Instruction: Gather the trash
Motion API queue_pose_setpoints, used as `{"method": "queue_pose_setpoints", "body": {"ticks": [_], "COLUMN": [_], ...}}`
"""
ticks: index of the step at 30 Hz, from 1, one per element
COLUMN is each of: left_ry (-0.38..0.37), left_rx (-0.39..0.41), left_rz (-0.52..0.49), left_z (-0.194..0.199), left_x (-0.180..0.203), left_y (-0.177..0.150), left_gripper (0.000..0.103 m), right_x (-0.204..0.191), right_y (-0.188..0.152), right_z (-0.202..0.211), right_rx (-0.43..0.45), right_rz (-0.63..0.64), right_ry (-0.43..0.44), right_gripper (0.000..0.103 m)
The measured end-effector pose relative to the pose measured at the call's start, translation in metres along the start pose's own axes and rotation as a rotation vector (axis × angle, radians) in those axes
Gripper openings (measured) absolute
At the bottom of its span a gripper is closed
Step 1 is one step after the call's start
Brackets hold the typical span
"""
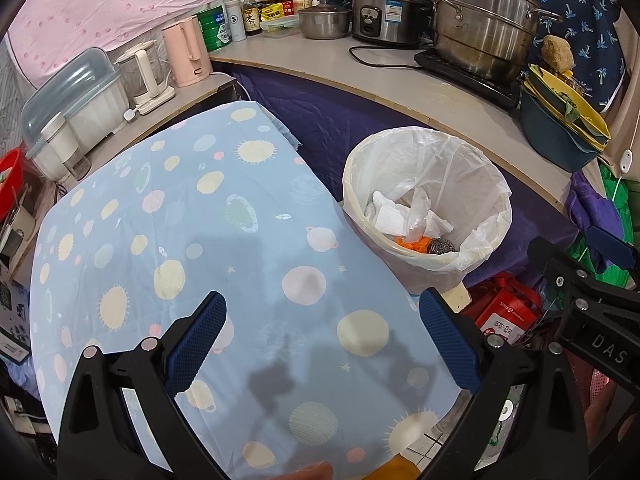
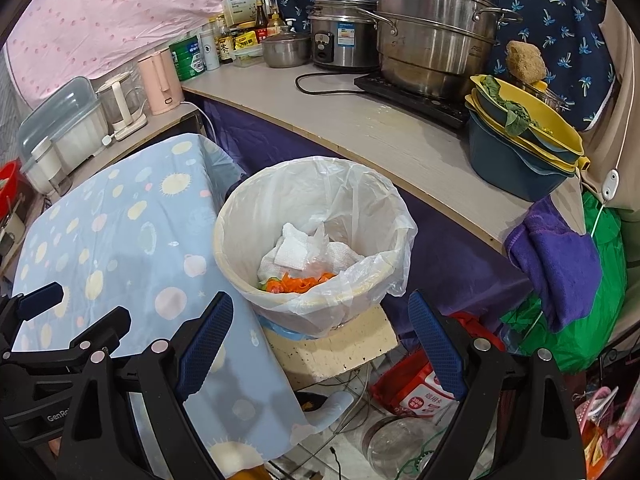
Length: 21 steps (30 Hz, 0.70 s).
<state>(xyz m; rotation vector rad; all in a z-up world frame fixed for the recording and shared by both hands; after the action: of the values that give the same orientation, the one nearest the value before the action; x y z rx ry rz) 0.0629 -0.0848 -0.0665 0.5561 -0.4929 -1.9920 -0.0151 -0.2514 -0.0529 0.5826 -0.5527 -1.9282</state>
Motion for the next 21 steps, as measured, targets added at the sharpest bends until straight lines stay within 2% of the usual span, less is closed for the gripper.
{"method": "queue_pose_setpoints", "body": {"ticks": [21], "left_ry": [0.003], "left_rx": [-0.009], "left_rz": [-0.001], "left_z": [-0.0015], "left_x": [0.0043], "left_y": [-0.0003], "left_gripper": [0.092], "right_x": [0.0030], "right_y": [0.0005], "right_z": [-0.0066], "right_rx": [-0.007], "right_rz": [0.008], "right_ry": [0.010], "right_gripper": [0.085]}}
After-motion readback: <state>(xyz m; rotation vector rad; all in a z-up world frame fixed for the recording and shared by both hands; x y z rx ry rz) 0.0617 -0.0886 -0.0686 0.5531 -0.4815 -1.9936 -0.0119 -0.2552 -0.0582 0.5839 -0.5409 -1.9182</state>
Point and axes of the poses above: each gripper's, at about its wrist camera, not at the fingertips, and z roughly against the way its jaws point, x to its right, y to its top, the point moved 6 cm from there along -z, roughly the way its jaws point, and after that the axes turned 10 degrees about y, right-handed, at the moved point
